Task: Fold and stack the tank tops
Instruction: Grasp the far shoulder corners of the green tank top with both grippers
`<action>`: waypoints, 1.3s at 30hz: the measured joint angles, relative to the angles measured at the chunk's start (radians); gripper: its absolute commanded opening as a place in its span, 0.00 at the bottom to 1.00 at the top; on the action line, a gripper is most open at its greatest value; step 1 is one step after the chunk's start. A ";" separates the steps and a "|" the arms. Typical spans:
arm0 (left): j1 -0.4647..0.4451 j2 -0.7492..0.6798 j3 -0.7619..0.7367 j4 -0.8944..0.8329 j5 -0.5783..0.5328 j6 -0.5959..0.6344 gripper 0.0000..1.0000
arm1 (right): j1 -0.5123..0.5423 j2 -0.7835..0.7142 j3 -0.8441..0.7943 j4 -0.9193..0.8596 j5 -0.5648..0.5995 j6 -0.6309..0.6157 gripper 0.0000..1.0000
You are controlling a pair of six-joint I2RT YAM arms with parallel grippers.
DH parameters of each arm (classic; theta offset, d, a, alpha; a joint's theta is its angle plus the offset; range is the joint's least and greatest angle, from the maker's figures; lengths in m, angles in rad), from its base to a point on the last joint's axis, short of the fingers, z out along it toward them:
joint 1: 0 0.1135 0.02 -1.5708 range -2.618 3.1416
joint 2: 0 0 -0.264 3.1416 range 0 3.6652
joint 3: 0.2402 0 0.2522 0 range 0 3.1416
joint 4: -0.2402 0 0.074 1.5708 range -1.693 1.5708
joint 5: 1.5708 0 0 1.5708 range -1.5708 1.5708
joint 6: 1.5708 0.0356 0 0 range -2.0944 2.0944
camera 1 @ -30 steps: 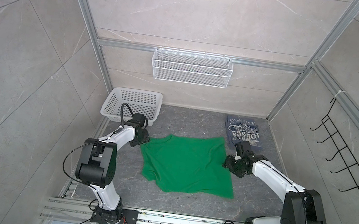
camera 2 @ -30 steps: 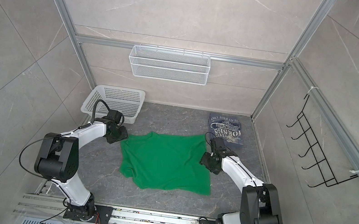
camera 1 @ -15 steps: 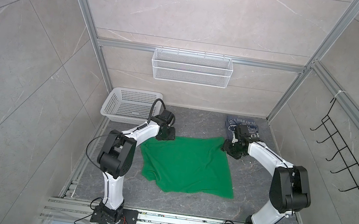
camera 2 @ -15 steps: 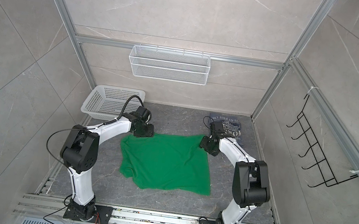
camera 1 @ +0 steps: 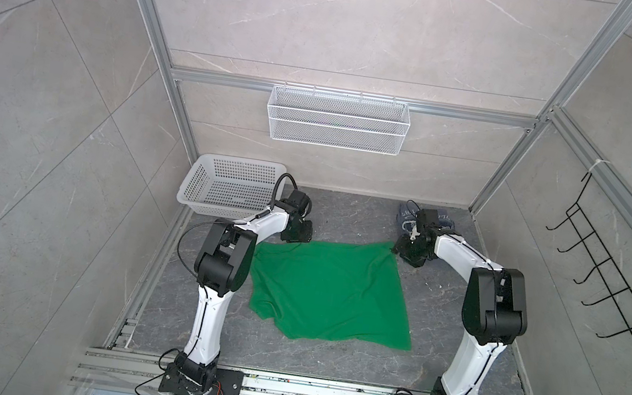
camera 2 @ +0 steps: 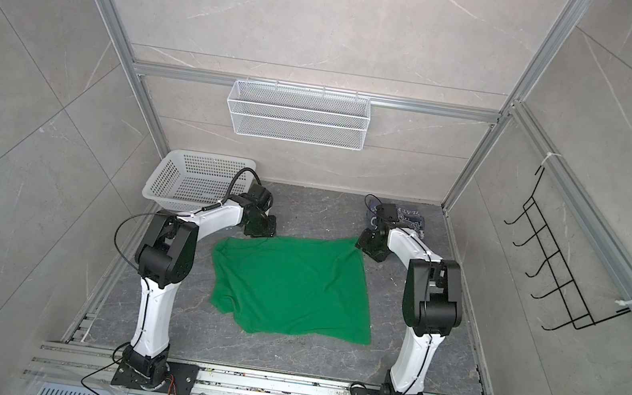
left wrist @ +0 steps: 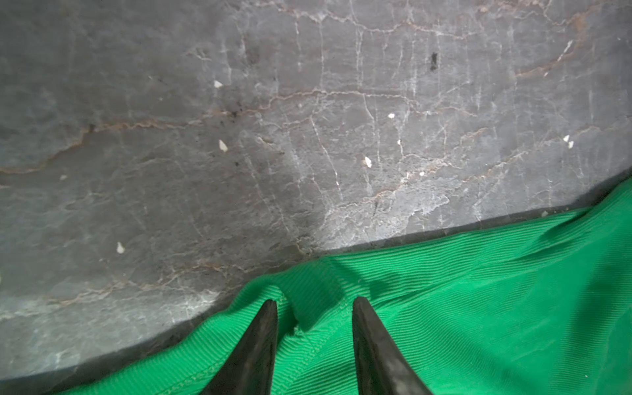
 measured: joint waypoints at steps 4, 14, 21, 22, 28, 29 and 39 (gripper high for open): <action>-0.001 0.000 0.000 -0.013 0.023 0.002 0.41 | -0.011 0.002 0.000 0.000 0.000 0.000 0.56; -0.003 0.000 -0.006 -0.022 0.058 0.063 0.42 | -0.015 0.001 0.000 0.000 -0.005 0.000 0.56; 0.005 0.000 -0.036 0.011 0.076 0.135 0.40 | -0.018 -0.019 -0.021 0.005 -0.015 0.000 0.56; 0.008 0.000 -0.050 0.024 0.080 0.145 0.42 | -0.019 -0.024 -0.026 0.004 -0.015 0.000 0.56; 0.028 -0.014 -0.109 0.099 0.106 0.207 0.43 | -0.019 -0.039 -0.046 0.006 -0.022 0.000 0.56; 0.031 -0.014 -0.112 0.104 0.112 0.215 0.41 | -0.019 -0.039 -0.049 0.008 -0.026 0.000 0.56; 0.036 -0.014 -0.125 0.124 0.123 0.254 0.16 | -0.020 -0.040 -0.064 0.009 -0.034 0.000 0.55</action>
